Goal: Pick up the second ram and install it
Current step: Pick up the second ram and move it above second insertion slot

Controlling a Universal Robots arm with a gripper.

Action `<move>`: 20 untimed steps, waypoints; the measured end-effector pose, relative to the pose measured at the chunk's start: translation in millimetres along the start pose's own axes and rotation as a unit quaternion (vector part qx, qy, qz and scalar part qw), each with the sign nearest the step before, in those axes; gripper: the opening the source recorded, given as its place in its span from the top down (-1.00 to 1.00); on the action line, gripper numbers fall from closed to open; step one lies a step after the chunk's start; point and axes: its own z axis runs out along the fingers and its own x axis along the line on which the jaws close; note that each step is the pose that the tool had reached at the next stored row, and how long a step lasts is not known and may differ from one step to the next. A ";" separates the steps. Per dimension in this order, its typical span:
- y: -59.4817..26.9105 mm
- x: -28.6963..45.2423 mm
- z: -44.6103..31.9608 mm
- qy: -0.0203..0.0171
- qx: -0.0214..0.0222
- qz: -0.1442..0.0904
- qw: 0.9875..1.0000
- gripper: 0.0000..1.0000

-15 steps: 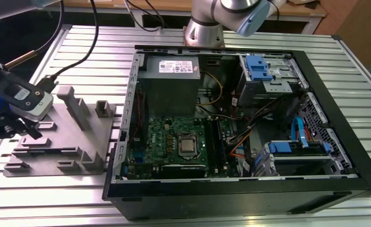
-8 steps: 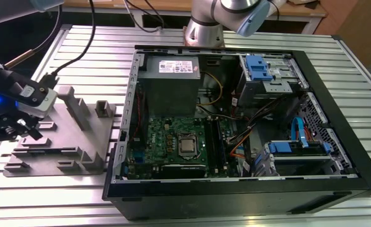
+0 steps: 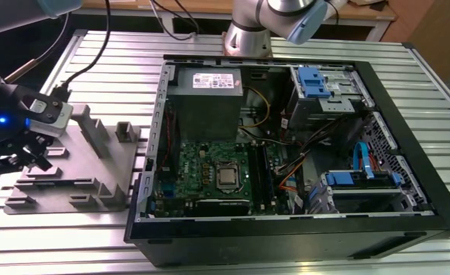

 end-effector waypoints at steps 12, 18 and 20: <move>-0.4 0.2 5.4 0.006 -0.003 -0.109 0.994 0.86; -0.5 0.2 8.1 0.009 -0.005 -0.163 0.987 0.86; -0.6 0.3 9.0 0.010 -0.005 -0.181 0.983 0.86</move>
